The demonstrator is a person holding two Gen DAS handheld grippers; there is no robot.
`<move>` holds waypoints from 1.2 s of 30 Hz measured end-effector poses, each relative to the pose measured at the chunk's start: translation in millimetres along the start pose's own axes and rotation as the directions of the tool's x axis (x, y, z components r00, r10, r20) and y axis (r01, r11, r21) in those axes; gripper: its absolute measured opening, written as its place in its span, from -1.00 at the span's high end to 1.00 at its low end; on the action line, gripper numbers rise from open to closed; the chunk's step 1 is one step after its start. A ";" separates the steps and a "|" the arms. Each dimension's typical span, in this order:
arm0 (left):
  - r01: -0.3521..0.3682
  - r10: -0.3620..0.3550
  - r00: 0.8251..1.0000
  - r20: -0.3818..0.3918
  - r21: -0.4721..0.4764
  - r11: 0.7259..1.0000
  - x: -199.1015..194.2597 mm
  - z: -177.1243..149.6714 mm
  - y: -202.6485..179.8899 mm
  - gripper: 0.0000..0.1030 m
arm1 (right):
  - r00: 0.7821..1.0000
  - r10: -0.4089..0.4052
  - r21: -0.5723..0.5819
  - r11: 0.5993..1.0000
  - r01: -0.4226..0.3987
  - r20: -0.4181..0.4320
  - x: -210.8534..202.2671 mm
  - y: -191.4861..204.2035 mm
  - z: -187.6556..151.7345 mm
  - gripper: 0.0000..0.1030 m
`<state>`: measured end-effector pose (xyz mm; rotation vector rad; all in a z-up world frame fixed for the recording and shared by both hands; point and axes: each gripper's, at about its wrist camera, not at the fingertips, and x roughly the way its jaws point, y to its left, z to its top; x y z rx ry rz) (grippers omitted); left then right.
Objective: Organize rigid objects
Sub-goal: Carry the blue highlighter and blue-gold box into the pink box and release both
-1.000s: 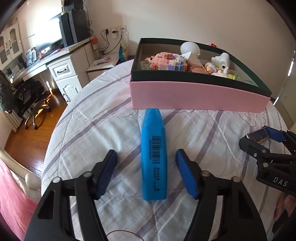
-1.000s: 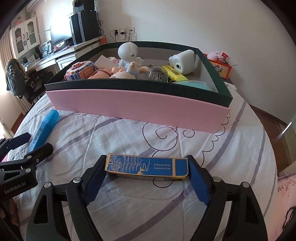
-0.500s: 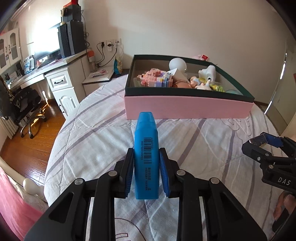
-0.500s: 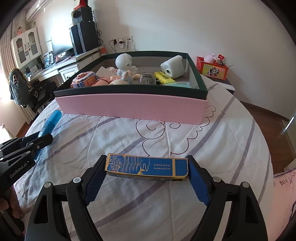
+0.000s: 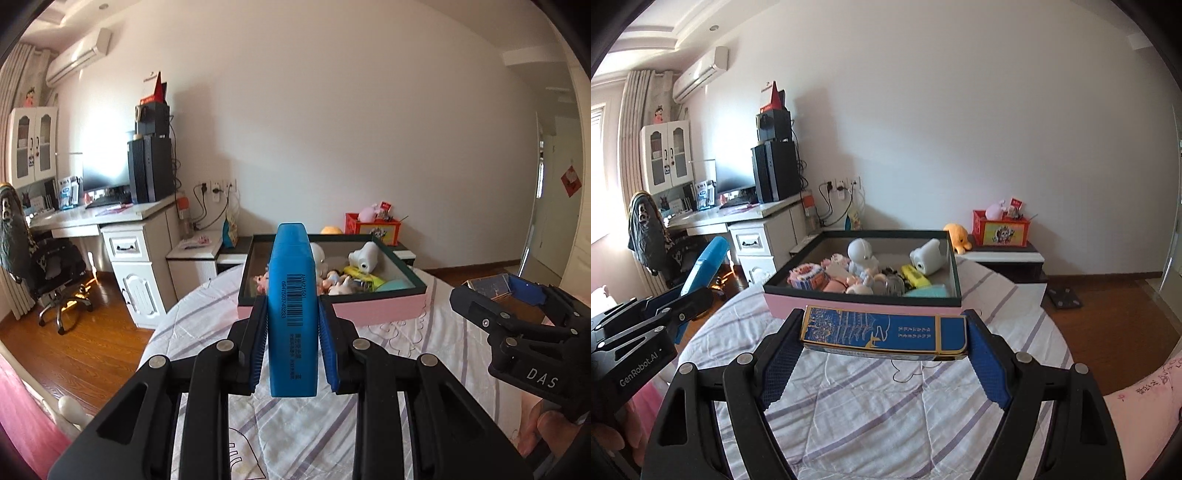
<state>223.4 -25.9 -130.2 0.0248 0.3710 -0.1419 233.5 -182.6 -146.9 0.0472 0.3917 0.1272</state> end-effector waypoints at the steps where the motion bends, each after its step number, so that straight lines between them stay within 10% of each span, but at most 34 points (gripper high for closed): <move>1: -0.007 0.007 1.000 0.026 0.001 1.000 -6.8 2.6 -1.4 0.49 | 1.000 0.001 -0.007 1.000 -0.001 0.016 -5.3 4.1 3.2 -0.62; 15: -0.017 0.015 0.995 0.098 0.022 1.000 -13.1 24.7 -11.2 0.49 | 0.995 0.010 -0.060 0.998 -0.004 0.104 -16.4 19.8 26.6 -0.63; 36: -0.023 0.041 0.981 -0.188 0.097 0.995 219.8 50.0 -12.5 0.49 | 0.992 -0.071 -0.076 0.995 0.062 -0.107 180.4 -35.3 51.5 -0.63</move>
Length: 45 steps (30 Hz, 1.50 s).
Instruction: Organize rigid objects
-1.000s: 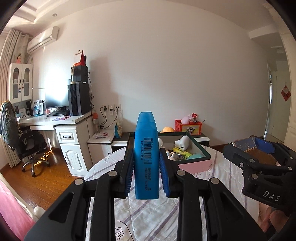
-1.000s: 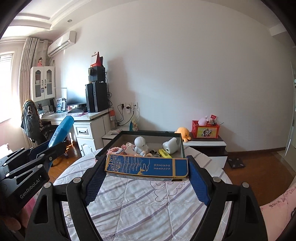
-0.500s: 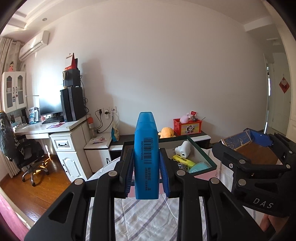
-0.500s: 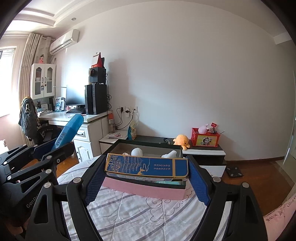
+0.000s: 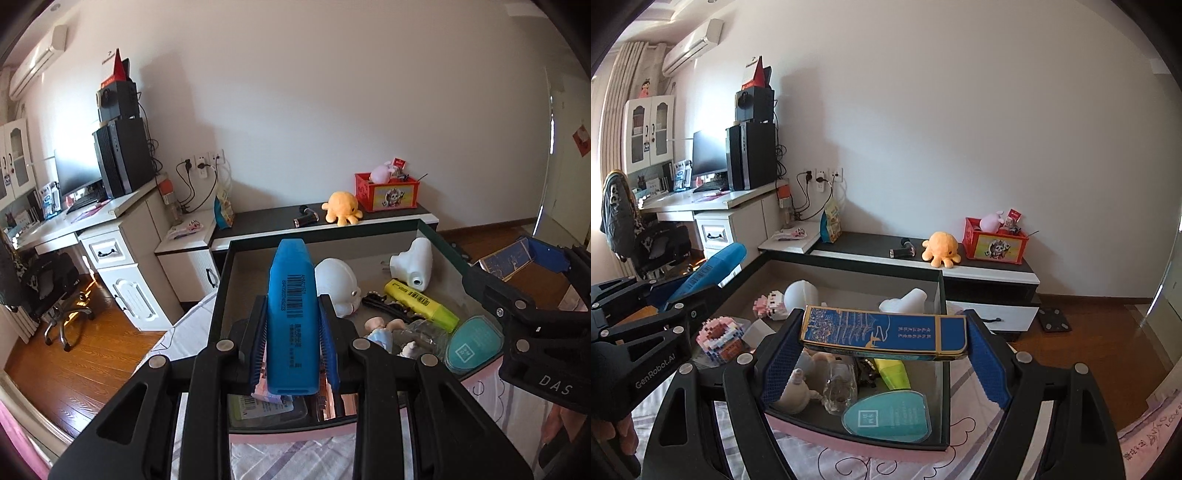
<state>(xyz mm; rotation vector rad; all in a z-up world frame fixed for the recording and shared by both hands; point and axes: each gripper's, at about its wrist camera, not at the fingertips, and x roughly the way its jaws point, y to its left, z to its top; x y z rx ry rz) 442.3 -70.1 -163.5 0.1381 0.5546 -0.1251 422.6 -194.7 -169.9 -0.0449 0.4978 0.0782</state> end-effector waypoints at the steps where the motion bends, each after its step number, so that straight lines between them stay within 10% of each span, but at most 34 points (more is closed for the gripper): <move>1: 0.000 0.000 1.000 -0.005 0.002 1.000 3.9 -1.8 -0.6 0.49 | 1.000 0.006 0.003 1.000 -0.006 -0.011 5.4 -0.5 -2.3 -0.63; 19: -0.007 0.007 0.997 -0.081 -0.005 1.000 43.5 -13.0 2.4 0.45 | 0.992 0.025 -0.038 0.999 -0.029 -0.123 70.4 14.2 -8.3 -0.71; 22: -0.030 0.031 0.997 -0.068 0.004 1.000 38.4 -12.6 2.4 0.18 | 0.995 0.015 -0.040 0.999 -0.019 -0.101 64.2 15.2 -7.9 -0.84; 27: -0.085 0.082 0.996 -0.037 -0.075 0.994 22.0 -9.5 21.2 -0.92 | 0.997 -0.002 0.002 1.000 0.002 -0.073 46.9 4.7 -2.5 -1.00; 45: -0.010 0.013 1.000 0.021 -0.144 0.989 -93.7 -19.9 32.7 -1.00 | 0.996 0.061 0.131 0.990 -0.051 -0.071 -46.9 -2.3 -3.2 -1.00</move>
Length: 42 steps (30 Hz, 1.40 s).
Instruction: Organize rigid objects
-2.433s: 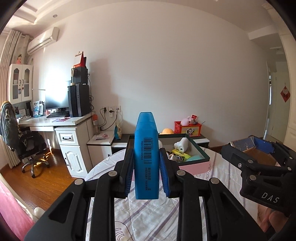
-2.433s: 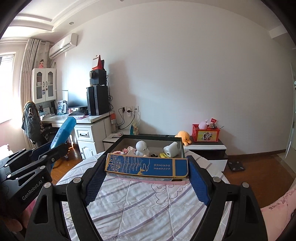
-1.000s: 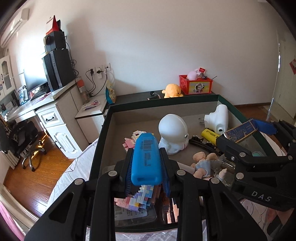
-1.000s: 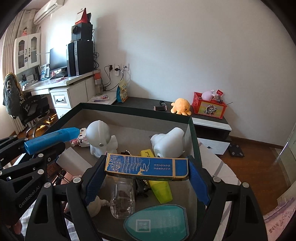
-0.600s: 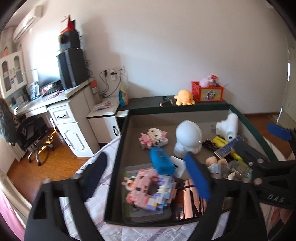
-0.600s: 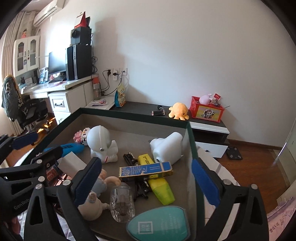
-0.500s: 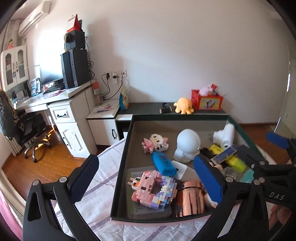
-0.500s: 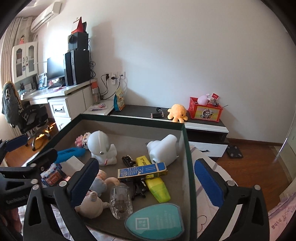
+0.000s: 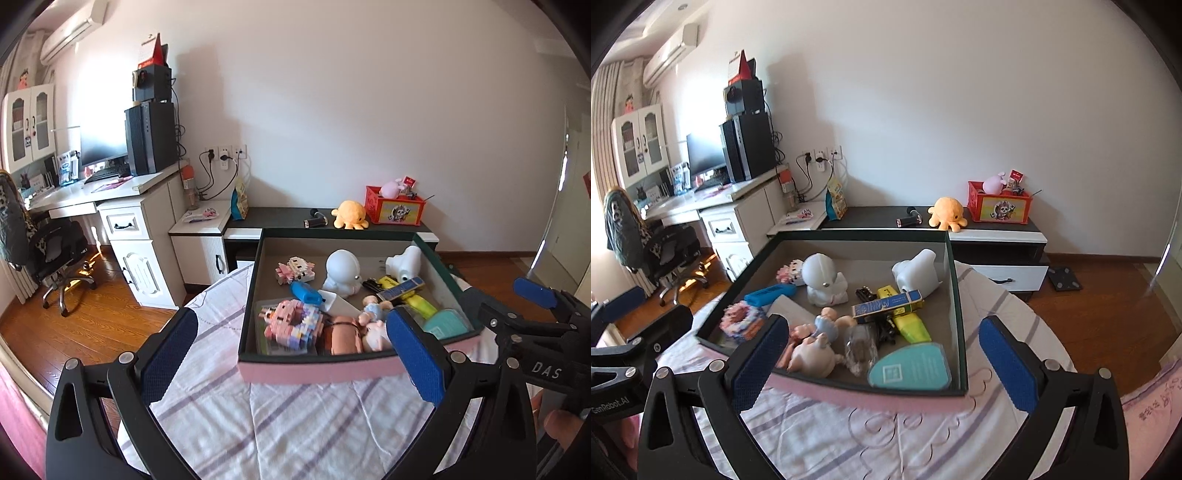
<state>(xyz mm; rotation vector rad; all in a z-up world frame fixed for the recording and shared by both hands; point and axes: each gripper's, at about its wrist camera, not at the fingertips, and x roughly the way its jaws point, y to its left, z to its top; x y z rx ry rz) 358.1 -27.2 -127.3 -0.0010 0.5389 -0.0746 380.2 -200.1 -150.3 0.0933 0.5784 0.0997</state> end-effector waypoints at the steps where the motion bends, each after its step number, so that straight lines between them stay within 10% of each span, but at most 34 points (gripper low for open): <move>1: -0.007 0.007 1.000 0.013 -0.005 1.000 -11.0 -1.9 0.4 -1.00 | 1.000 0.008 0.005 1.000 -0.008 0.011 -12.6 1.7 -2.4 -1.00; 11: -0.031 0.031 0.982 0.188 -0.007 1.000 -137.8 -20.6 3.3 -1.00 | 0.985 0.019 -0.045 0.999 -0.011 0.172 -136.3 36.8 -37.9 -1.00; 23: -0.079 0.071 0.910 0.409 0.002 0.997 -275.1 -42.2 0.6 -1.00 | 0.936 -0.028 -0.067 0.996 0.055 0.352 -265.6 67.5 -58.6 -1.00; 42: -0.103 0.081 0.852 0.517 0.015 0.995 -348.9 -54.1 -17.2 -1.00 | 0.873 -0.067 -0.070 0.991 0.115 0.483 -349.9 74.4 -73.5 -1.00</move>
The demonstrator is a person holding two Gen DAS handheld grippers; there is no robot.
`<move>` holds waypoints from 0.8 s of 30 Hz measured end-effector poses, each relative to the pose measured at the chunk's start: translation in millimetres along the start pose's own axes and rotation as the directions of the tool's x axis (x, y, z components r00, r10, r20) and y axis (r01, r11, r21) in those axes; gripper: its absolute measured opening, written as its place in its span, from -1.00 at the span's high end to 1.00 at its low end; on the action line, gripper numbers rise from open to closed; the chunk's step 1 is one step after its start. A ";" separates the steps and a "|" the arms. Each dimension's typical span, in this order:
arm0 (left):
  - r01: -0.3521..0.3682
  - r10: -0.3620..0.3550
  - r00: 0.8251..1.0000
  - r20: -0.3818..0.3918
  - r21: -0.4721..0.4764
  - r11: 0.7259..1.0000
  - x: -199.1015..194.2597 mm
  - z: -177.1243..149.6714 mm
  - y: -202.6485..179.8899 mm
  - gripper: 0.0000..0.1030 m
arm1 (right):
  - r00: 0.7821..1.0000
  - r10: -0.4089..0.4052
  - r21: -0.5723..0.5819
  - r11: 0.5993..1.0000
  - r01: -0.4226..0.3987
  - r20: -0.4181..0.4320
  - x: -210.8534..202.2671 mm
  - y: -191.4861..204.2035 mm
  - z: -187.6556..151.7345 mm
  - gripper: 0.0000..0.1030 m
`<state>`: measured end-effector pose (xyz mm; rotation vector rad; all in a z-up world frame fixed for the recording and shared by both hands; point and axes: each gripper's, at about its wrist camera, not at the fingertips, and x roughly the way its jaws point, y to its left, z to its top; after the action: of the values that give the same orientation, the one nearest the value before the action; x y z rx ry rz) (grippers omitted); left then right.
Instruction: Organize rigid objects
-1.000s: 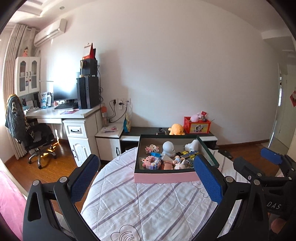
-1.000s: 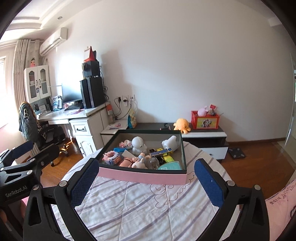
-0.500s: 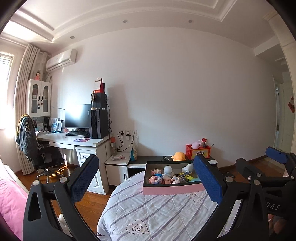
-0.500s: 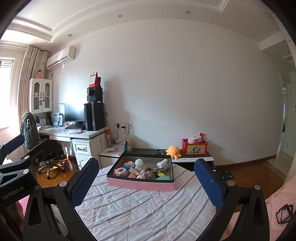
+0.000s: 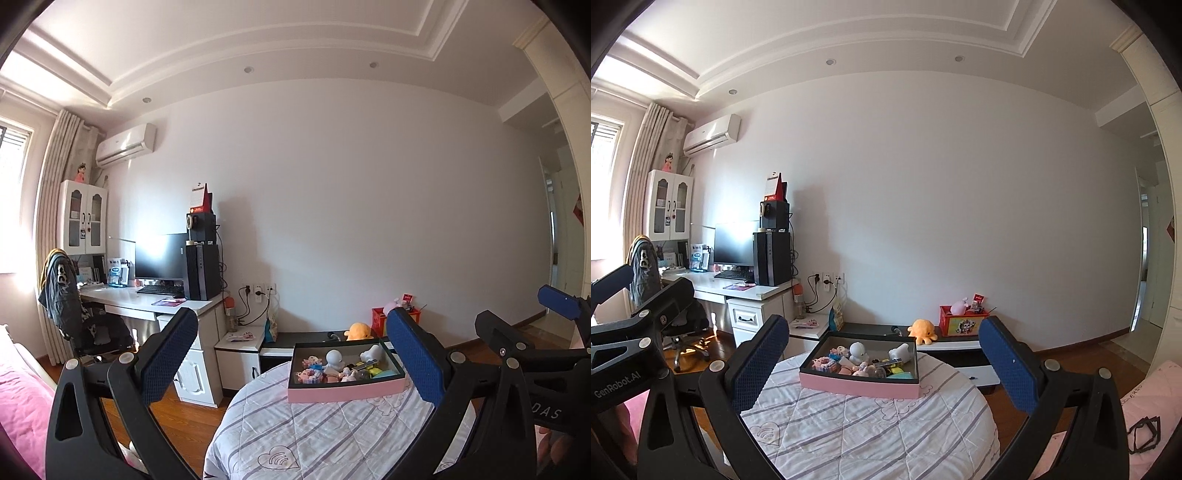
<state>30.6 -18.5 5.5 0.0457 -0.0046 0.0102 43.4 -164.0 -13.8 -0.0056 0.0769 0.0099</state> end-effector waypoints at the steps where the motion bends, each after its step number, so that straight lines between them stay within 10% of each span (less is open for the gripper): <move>1: -0.002 0.002 1.000 -0.002 0.001 1.000 -0.2 0.0 0.5 -1.00 | 1.000 0.000 0.001 1.000 0.000 0.001 -0.1 0.3 0.0 -1.00; 24: 0.003 -0.003 1.000 0.000 -0.006 1.000 -1.7 0.8 1.1 -1.00 | 1.000 -0.015 -0.003 1.000 0.015 0.001 -3.4 2.1 -2.2 -1.00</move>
<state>28.9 -17.4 6.3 0.0399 -0.0049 0.0076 39.9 -162.0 -15.7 -0.0088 0.0760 -0.0053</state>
